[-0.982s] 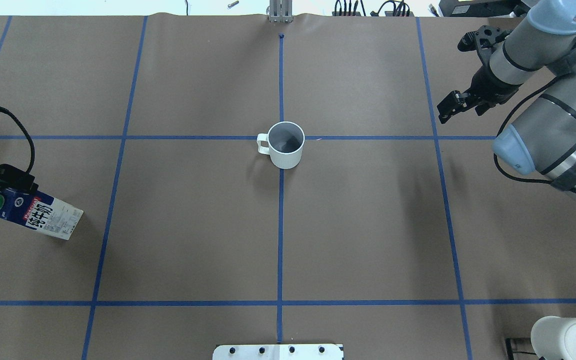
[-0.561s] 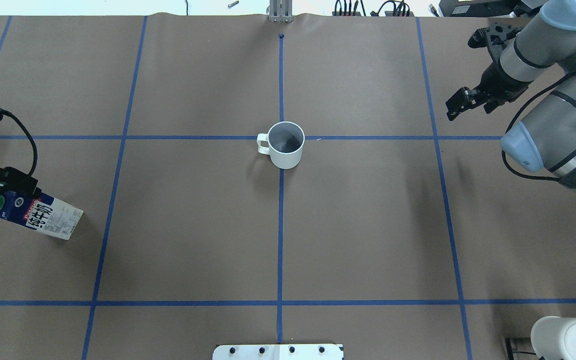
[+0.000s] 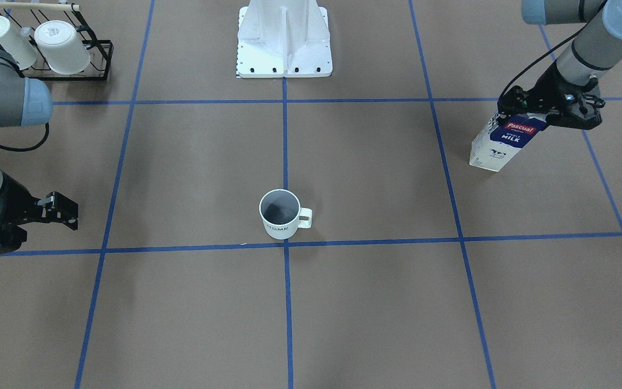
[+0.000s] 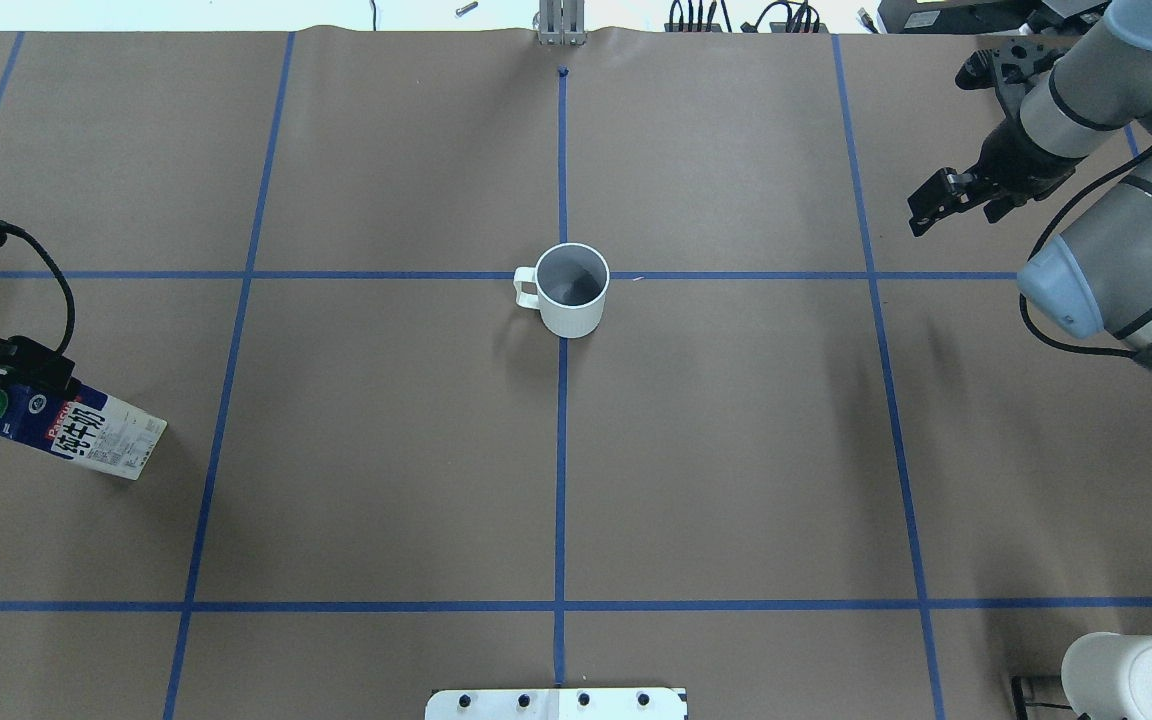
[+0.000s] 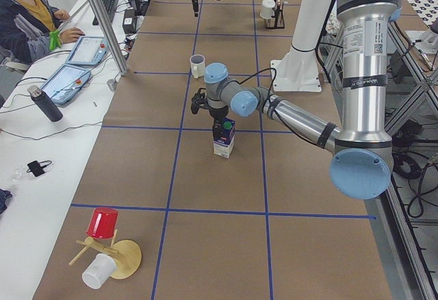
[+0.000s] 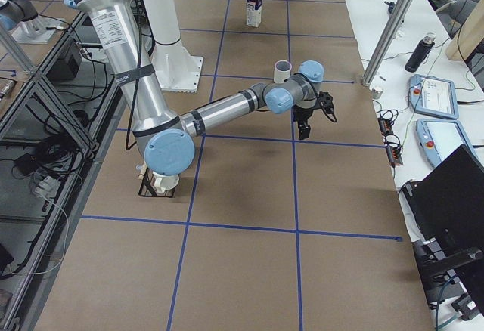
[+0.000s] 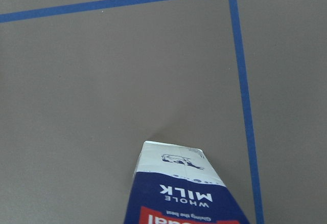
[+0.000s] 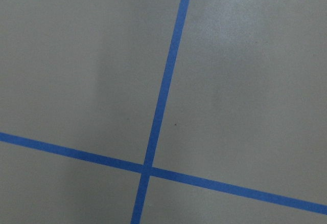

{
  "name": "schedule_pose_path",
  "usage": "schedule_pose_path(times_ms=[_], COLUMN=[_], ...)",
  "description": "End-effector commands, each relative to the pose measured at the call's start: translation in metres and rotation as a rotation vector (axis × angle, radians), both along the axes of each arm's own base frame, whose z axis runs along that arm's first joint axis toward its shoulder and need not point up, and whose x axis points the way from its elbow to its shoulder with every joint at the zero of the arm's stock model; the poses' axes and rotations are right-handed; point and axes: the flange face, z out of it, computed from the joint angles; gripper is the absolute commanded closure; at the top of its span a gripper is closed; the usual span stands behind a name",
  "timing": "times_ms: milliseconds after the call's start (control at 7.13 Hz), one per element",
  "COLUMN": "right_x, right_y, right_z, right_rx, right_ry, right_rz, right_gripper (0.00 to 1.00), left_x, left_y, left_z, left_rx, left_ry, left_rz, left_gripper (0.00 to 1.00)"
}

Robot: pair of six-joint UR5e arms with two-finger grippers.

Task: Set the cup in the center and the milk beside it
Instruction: 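Grasp the top of the WHOLE MILK carton with the left gripper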

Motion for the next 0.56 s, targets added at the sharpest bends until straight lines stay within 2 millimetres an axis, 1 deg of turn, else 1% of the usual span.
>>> schedule_pose_path(times_ms=[0,140,280,421], right_x=[0.004,0.004,0.008,0.032], right_y=[0.000,0.000,-0.002,-0.007], right_z=[0.000,-0.001,-0.001,0.003], right_rx=[0.001,0.002,0.002,0.001], right_ry=[-0.001,-0.002,-0.003,-0.007], right_rz=[0.004,0.004,0.011,0.033], right_gripper=[0.00,0.00,0.00,0.00], left_x=[-0.001,-0.001,-0.003,-0.010], left_y=[0.001,0.001,0.003,0.008], left_z=[-0.003,-0.005,-0.015,-0.033], left_rx=[-0.001,0.003,0.013,-0.008], left_ry=[0.007,0.010,0.022,0.042], left_rz=[-0.002,-0.002,-0.001,-0.014], left_gripper=[0.32,0.59,0.64,0.67])
